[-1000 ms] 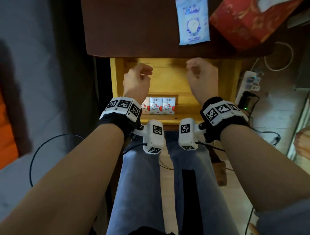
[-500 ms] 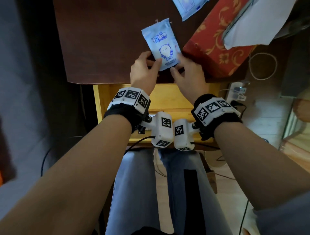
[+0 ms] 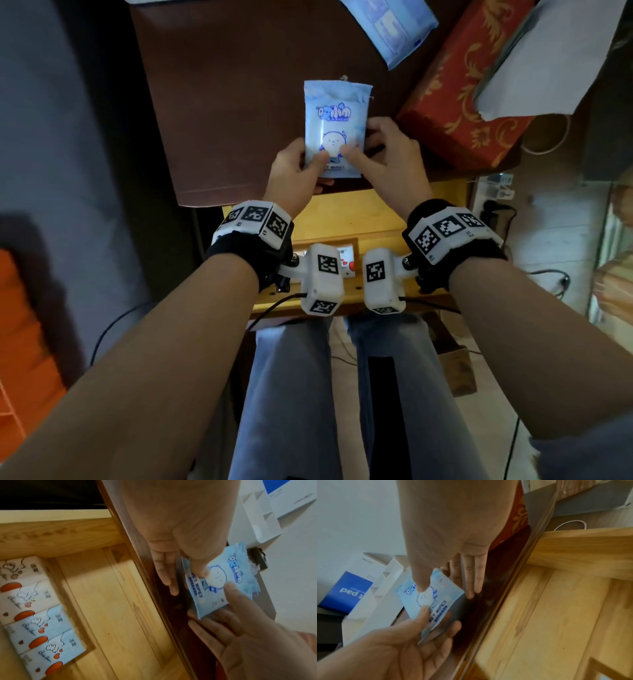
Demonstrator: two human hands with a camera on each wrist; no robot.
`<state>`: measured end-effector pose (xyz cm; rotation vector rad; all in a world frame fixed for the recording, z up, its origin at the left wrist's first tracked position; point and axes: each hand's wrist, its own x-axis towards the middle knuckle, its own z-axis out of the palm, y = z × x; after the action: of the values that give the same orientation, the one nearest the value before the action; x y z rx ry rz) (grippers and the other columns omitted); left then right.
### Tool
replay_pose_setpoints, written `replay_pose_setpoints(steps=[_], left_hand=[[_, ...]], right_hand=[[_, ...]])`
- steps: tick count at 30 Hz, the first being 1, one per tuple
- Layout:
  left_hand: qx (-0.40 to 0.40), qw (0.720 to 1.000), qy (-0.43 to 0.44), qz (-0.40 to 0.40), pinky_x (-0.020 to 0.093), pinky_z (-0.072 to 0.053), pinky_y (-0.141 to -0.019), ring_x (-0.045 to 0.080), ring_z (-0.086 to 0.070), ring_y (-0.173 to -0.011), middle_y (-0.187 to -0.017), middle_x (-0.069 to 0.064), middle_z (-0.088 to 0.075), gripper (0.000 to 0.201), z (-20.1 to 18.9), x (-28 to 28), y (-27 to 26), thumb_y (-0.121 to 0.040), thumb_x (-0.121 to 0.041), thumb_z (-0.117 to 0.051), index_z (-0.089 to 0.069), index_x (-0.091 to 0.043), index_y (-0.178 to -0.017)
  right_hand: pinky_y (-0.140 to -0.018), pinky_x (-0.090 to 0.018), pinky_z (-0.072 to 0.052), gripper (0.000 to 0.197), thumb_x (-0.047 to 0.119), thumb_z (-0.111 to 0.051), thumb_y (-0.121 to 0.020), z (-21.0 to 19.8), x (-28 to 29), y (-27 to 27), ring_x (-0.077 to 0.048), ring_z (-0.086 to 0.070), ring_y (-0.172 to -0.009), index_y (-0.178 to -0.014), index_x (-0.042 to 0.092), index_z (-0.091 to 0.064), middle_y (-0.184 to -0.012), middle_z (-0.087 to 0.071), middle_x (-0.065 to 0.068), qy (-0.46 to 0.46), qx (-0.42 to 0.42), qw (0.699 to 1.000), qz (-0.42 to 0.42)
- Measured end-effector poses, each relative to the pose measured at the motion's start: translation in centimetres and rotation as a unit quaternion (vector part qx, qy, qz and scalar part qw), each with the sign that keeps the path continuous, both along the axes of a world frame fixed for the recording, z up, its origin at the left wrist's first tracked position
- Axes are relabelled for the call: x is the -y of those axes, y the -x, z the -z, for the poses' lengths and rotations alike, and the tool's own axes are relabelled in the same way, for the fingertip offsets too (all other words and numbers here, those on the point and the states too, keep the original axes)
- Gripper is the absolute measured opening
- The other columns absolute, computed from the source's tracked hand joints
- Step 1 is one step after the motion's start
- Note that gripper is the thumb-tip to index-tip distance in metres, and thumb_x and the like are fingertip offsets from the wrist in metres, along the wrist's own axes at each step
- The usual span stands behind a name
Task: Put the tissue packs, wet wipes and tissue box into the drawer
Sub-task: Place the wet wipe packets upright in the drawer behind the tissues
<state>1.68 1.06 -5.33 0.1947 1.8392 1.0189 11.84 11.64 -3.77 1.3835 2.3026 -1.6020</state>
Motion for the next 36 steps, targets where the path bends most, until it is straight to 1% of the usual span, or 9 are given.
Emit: replay_pose_setpoints(steps=[4,8,10,13,19,23,28,32,36], left_hand=[[-0.016,0.999,-0.038,0.035,0.030,-0.054,-0.065,0.020,-0.065,-0.077,-0.100,0.009,-0.065,0.021,-1.3,-1.2,1.3,-0.096,-0.018,-0.047,-0.054,-0.014,-0.115],[-0.091,0.993,-0.056,0.054,0.028,-0.051,-0.060,0.017,-0.063,-0.075,-0.099,0.008,-0.065,0.028,-2.0,-3.7,2.5,-0.099,-0.026,-0.038,-0.055,-0.012,-0.115],[-0.133,0.987,-0.058,0.063,0.027,-0.054,-0.065,0.017,-0.063,-0.083,-0.104,0.009,-0.065,0.031,-2.1,-5.3,2.8,-0.098,-0.025,-0.036,-0.055,-0.012,-0.120],[-0.177,0.980,-0.053,0.071,0.033,-0.051,-0.091,0.017,-0.060,-0.104,-0.122,0.010,-0.059,0.034,-2.0,-7.5,2.7,-0.095,-0.023,-0.043,-0.052,-0.014,-0.127],[-0.238,0.965,-0.036,0.109,0.032,-0.035,-0.109,0.024,-0.042,-0.130,-0.139,0.013,-0.044,0.048,-1.4,-11.7,2.6,-0.087,-0.014,-0.057,-0.046,-0.007,-0.133],[-0.264,0.957,0.012,0.122,0.037,-0.024,-0.114,0.025,-0.020,-0.143,-0.153,0.012,-0.026,0.063,-1.0,-14.4,2.8,-0.086,-0.019,-0.062,-0.032,-0.009,-0.141],[-0.295,0.938,0.080,0.164,0.048,-0.020,-0.114,0.024,-0.001,-0.148,-0.159,0.008,-0.008,0.084,0.3,-16.8,2.9,-0.082,-0.034,-0.065,-0.016,-0.016,-0.147],[-0.328,0.922,0.113,0.170,0.045,-0.018,-0.115,0.025,-0.008,-0.147,-0.158,0.009,-0.015,0.092,1.2,-17.3,2.9,-0.076,-0.044,-0.067,-0.016,-0.013,-0.147],[-0.358,0.919,0.111,0.123,0.046,-0.036,-0.100,0.032,-0.035,-0.131,-0.140,0.015,-0.039,0.093,0.9,-17.5,2.3,-0.066,-0.054,-0.057,-0.029,-0.008,-0.142]], right_hand=[[-0.081,-0.046,-0.056,0.034,0.019,-0.064,-0.080,-1.7,-1.1,1.9,-0.022,-0.067,-0.093,-0.108,0.002,-0.053,-0.105,-0.069,-0.013,0.010,-0.040,0.999,0.012],[-0.083,-0.051,-0.054,0.037,0.022,-0.061,-0.078,-3.4,-3.6,3.0,-0.027,-0.066,-0.096,-0.106,0.000,-0.053,-0.106,-0.068,-0.017,-0.021,-0.059,0.998,0.031],[-0.080,-0.042,-0.057,0.032,0.019,-0.061,-0.080,-4.2,-5.0,3.1,-0.025,-0.067,-0.093,-0.105,0.001,-0.054,-0.104,-0.069,-0.015,-0.042,-0.059,0.996,0.060],[-0.064,-0.011,-0.050,0.023,0.015,-0.059,-0.082,-4.9,-7.0,2.8,-0.014,-0.065,-0.086,-0.101,0.002,-0.057,-0.097,-0.068,-0.006,-0.094,-0.057,0.988,0.112],[-0.058,-0.006,-0.046,0.021,0.015,-0.058,-0.085,-4.1,-10.5,2.1,-0.007,-0.061,-0.080,-0.103,0.003,-0.057,-0.095,-0.065,-0.003,-0.098,-0.057,0.976,0.187],[-0.056,-0.007,-0.046,0.017,0.015,-0.057,-0.086,-3.4,-12.0,1.8,-0.001,-0.059,-0.069,-0.100,0.004,-0.057,-0.087,-0.063,0.001,-0.097,-0.066,0.970,0.211],[-0.051,-0.023,-0.053,0.011,0.016,-0.056,-0.088,-2.9,-13.3,1.6,-0.009,-0.066,-0.064,-0.096,0.008,-0.054,-0.085,-0.066,-0.001,-0.069,-0.088,0.971,0.212],[-0.039,-0.022,-0.049,0.006,0.015,-0.055,-0.089,-2.8,-13.4,1.3,-0.007,-0.064,-0.049,-0.092,0.011,-0.051,-0.081,-0.068,-0.006,-0.029,-0.110,0.971,0.210],[-0.039,-0.019,-0.047,0.006,0.014,-0.055,-0.090,-2.9,-13.4,1.3,-0.005,-0.063,-0.048,-0.093,0.012,-0.050,-0.082,-0.068,-0.004,-0.020,-0.116,0.969,0.216]])
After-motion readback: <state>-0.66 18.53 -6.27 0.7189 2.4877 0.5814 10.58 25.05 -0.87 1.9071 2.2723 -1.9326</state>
